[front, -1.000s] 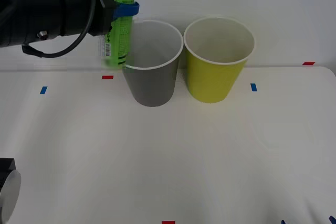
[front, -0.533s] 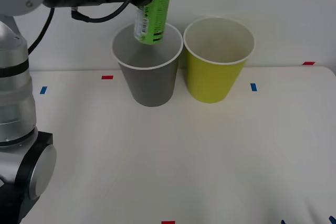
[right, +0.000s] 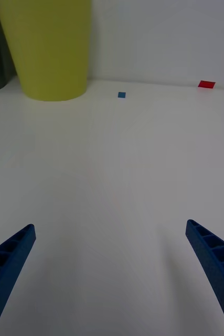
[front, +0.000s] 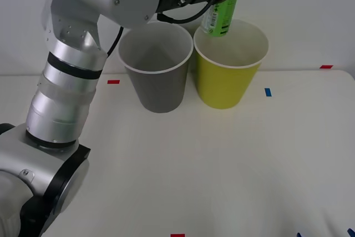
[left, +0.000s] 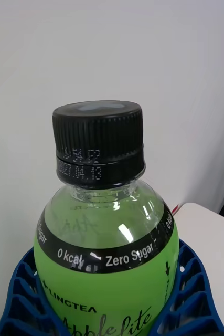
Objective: Put cans in the gray bin and PET bottles in the light green bin.
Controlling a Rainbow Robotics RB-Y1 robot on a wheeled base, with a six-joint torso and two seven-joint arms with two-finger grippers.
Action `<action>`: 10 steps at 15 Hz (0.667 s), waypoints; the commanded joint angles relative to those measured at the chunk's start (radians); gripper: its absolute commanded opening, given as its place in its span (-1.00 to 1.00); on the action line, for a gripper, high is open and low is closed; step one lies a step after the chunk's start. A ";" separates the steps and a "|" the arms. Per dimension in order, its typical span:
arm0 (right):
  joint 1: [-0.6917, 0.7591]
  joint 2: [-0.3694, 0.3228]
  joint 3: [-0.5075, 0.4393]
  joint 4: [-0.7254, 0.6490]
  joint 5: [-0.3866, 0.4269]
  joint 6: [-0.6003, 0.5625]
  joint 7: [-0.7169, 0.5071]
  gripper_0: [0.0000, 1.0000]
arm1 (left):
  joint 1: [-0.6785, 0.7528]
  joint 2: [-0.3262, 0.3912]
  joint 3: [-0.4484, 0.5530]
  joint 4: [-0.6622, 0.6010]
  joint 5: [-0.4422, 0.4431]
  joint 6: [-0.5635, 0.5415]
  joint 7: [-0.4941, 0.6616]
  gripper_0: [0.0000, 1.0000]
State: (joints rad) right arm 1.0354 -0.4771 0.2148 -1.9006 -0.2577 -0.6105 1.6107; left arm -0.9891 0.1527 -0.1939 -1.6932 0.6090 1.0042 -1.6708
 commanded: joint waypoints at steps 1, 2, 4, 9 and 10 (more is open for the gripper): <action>0.000 0.000 0.000 0.000 0.000 0.000 0.000 1.00 | -0.048 -0.025 -0.055 0.126 -0.008 -0.150 -0.021 -1.00; 0.000 0.000 0.000 0.000 0.000 0.000 0.000 1.00 | -0.059 -0.033 -0.056 0.153 -0.009 -0.182 -0.035 -1.00; 0.000 0.000 0.000 0.000 0.000 0.000 0.000 1.00 | -0.062 -0.041 -0.056 0.190 -0.009 -0.234 -0.106 -1.00; 0.000 0.000 0.000 0.000 0.000 0.000 0.000 1.00 | -0.062 -0.087 -0.056 0.268 -0.008 -0.352 -0.106 -1.00; 0.000 0.000 0.000 0.000 0.000 0.000 0.000 1.00 | -0.062 -0.104 -0.056 0.297 0.002 -0.386 -0.106 -1.00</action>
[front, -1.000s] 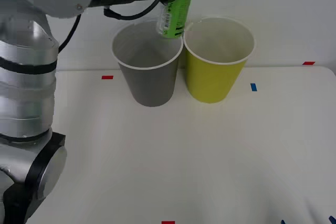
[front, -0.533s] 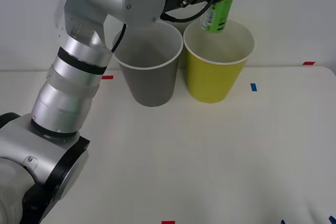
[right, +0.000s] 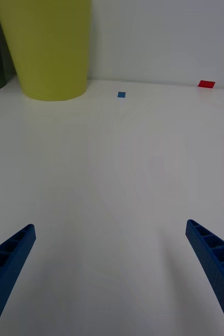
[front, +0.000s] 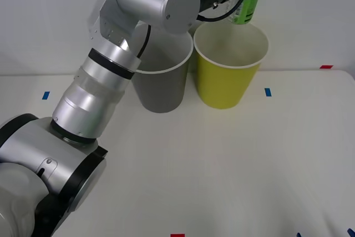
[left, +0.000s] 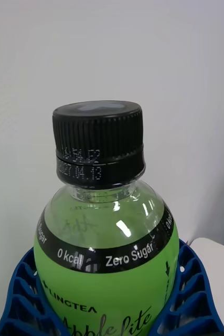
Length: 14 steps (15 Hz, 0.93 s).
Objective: Put cans in the gray bin and PET bottles in the light green bin.
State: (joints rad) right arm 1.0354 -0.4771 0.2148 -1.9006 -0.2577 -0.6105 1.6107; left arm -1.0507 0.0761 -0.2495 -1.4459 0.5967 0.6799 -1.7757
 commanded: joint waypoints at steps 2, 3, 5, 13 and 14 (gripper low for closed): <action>0.000 0.000 0.000 0.000 0.000 0.000 0.000 1.00 | 0.000 -0.039 0.000 0.058 0.009 -0.065 0.001 -1.00; 0.000 0.000 0.000 0.000 0.000 0.000 0.000 1.00 | 0.001 -0.039 0.000 0.059 0.009 -0.065 -0.001 -1.00; 0.000 0.000 0.000 0.000 0.000 0.000 0.000 1.00 | 0.000 -0.035 0.000 0.058 0.005 -0.065 -0.005 -1.00; 0.000 0.000 0.000 0.000 0.000 0.000 0.000 1.00 | 0.001 -0.010 0.000 0.058 0.014 -0.065 -0.018 1.00; 0.000 0.000 0.000 0.000 0.000 0.000 0.000 1.00 | 0.005 0.004 0.000 0.058 0.025 -0.063 -0.021 1.00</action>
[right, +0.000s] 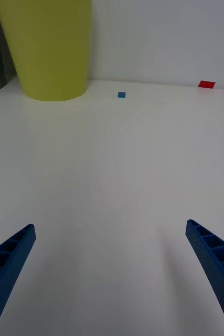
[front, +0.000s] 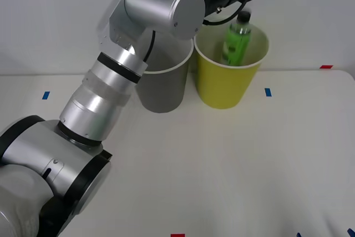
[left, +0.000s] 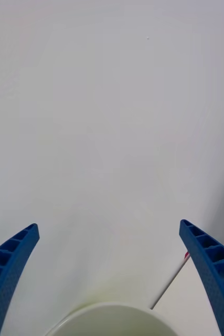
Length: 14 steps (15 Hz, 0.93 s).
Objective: Put cans in the gray bin and PET bottles in the light green bin.
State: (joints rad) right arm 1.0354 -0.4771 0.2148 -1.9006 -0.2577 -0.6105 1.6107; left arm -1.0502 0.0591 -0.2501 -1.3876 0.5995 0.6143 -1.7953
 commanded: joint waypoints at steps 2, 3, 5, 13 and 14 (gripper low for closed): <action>0.000 0.000 0.000 0.000 0.000 0.000 0.000 1.00 | 0.004 0.064 0.000 -0.013 0.043 0.016 -0.002 1.00; 0.000 0.000 0.000 0.000 0.000 0.000 0.000 1.00 | 0.012 0.090 0.000 -0.042 0.051 0.042 -0.004 1.00; 0.000 0.000 0.000 0.000 0.000 0.000 0.000 1.00 | 0.073 0.168 0.005 -0.180 0.060 0.093 0.001 1.00; 0.000 0.000 0.000 0.000 0.000 0.000 0.000 1.00 | 0.363 0.326 0.216 -0.602 0.109 0.309 0.002 1.00; 0.000 0.000 0.000 0.000 0.000 0.000 0.000 1.00 | 0.403 0.326 0.252 -0.648 0.112 0.328 0.001 1.00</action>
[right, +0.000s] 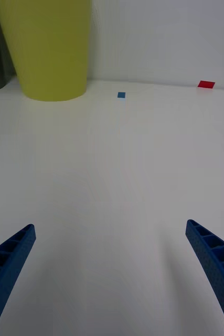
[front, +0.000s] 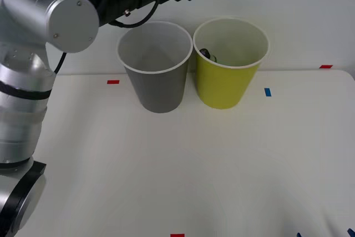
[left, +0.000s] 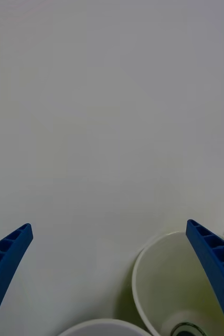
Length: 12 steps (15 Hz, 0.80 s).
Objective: Put cans in the gray bin and PET bottles in the light green bin.
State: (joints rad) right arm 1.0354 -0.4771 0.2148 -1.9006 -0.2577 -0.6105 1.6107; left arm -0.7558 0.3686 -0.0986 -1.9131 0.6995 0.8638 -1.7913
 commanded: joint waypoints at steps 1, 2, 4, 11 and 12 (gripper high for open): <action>0.000 0.000 0.000 0.000 0.000 0.000 0.000 1.00 | 0.176 0.016 0.135 -0.181 0.015 0.076 -0.007 1.00; 0.000 0.000 0.000 0.000 0.000 0.000 0.000 1.00 | 0.231 0.018 0.160 -0.225 0.017 0.070 -0.010 1.00; 0.000 0.000 0.000 0.000 0.000 0.000 0.000 1.00 | 0.340 0.016 0.217 -0.302 0.018 0.070 -0.013 1.00; 0.000 0.000 0.000 0.000 0.000 0.000 0.000 1.00 | 0.742 0.016 0.263 -0.396 0.084 -0.195 -0.053 1.00; 0.000 0.000 0.000 0.000 0.000 0.000 0.000 1.00 | 0.782 0.016 0.263 -0.397 0.115 -0.216 -0.059 1.00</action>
State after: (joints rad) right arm 1.0354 -0.4770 0.2148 -1.9006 -0.2577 -0.6105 1.6107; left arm -0.0244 0.3850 0.1626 -2.3065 0.7754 0.6870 -1.8387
